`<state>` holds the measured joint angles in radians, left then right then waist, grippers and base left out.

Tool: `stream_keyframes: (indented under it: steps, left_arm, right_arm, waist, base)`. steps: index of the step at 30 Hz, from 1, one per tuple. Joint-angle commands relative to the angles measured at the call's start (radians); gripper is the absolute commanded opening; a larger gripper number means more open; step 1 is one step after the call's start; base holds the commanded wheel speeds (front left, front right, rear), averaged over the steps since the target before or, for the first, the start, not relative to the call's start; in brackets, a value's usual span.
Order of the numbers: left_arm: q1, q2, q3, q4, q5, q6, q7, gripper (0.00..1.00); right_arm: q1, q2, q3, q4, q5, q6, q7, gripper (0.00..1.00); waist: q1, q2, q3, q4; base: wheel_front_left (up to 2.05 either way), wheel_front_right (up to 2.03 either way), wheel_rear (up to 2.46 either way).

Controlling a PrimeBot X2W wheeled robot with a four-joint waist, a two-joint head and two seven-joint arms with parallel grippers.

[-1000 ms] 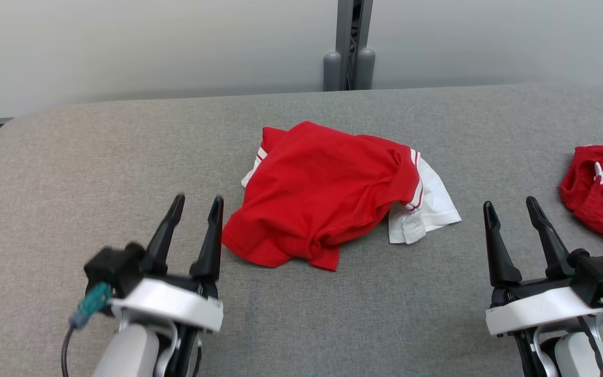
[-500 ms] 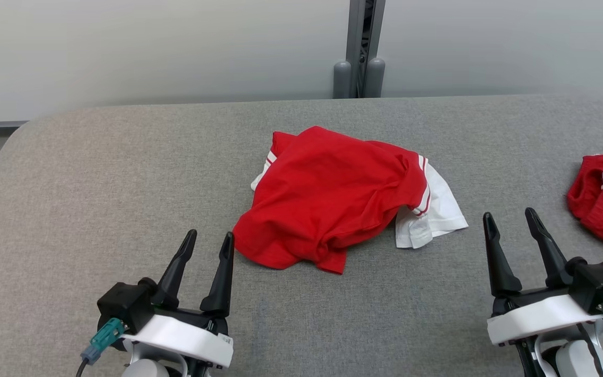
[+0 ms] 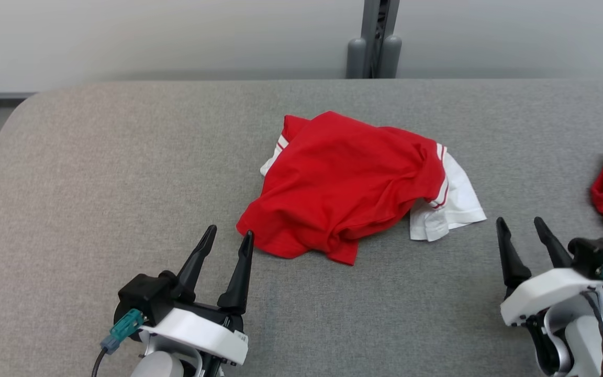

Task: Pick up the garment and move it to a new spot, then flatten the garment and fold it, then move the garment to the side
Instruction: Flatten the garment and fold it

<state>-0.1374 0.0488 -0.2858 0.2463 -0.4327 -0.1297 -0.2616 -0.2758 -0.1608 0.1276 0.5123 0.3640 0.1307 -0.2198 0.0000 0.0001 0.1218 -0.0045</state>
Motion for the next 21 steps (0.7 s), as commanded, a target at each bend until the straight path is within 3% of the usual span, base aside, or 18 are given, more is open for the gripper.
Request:
stream_keyframes:
  steps: [1,11,21]
  left_arm:
    - [-0.021,0.004,-0.003,0.005,0.005,-0.001,-0.004,1.0]
    - [-0.063,0.004,-0.037,0.019,-0.003,-0.001,-0.004,1.0]
    - [-0.075,0.004,-0.04,0.019,-0.008,-0.001,-0.004,1.0]
  right_arm:
    - [-0.036,-0.014,0.004,0.034,0.008,0.0,0.008,1.0]
    - [-0.223,-0.061,0.062,0.29,0.107,0.0,0.045,1.0]
    - [-0.287,-0.067,0.129,0.411,0.185,0.0,0.07,1.0]
  waist:
    - [0.0,-0.0001,0.025,0.018]
    - [0.0,-0.0001,0.092,0.082]
    - [0.0,-0.0001,0.107,0.103]
  base:
    - [0.0,0.0,0.0]
    - [0.0,0.0,0.0]
    - [0.0,0.0,0.0]
